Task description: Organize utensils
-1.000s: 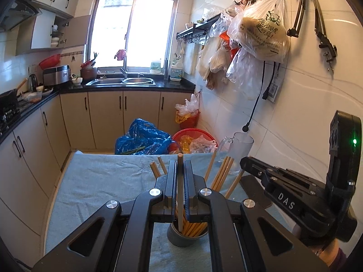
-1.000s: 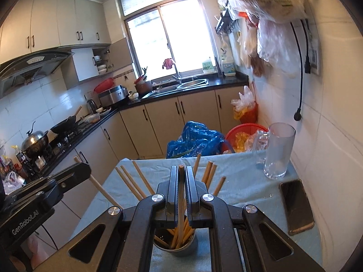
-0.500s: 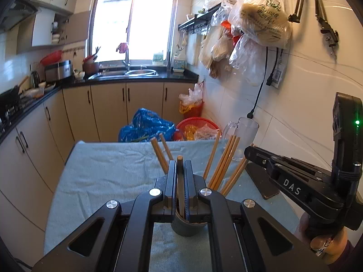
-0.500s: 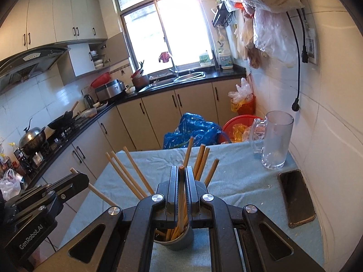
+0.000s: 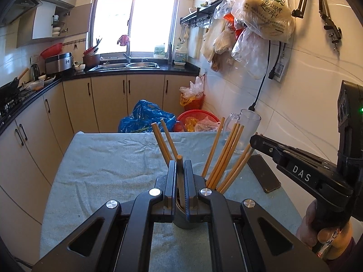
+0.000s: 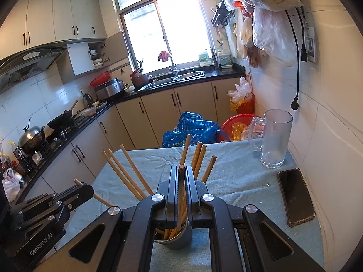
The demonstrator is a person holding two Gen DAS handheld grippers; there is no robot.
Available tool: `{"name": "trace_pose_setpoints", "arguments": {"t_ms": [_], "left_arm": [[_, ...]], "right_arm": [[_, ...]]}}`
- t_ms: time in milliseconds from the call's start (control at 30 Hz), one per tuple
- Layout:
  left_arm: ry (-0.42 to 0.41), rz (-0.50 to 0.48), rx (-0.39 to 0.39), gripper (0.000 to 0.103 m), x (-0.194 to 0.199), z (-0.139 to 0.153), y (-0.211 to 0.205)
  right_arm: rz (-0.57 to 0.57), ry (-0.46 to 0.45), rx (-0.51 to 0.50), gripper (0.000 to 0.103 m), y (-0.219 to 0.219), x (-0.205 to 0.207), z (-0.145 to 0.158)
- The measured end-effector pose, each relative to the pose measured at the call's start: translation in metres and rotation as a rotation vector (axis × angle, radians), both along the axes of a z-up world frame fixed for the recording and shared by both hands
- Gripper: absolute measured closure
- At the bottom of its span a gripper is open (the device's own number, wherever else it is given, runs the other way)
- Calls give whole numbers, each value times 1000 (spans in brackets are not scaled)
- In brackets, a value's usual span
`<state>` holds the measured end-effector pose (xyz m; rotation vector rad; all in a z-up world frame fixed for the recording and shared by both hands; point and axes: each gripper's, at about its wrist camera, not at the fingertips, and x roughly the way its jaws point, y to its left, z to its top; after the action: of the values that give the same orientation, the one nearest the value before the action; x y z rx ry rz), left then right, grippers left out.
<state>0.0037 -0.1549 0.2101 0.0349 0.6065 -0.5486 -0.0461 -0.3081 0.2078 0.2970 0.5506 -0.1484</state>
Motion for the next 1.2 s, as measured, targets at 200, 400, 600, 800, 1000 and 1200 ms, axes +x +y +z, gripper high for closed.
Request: {"name": "trace_pose_setpoints", "arguments": {"t_ms": [200,400,600,800,1000,1200], "left_arm": [[34,3,-14,98,-1,-2,4],[70,14,-39,98,2,-6,10],[75,22,-48,98,0,-6,14],[58,28,-43,98,-4,-4,15],[69,42,-50,83,-8,-4,19],[56,50,-57,66,-18,0,25]], "right_arm": [[-1,0,0,96,0,0,0],[-3,0,0,96,-1,-1,1],[-3,-1,-3,96,0,-2,1],[-3,-3,-12,96,0,-3,3],[-13,-17,-20,62,-1,-6,9],[-15,-29,-31,60,2,-11,15]]}}
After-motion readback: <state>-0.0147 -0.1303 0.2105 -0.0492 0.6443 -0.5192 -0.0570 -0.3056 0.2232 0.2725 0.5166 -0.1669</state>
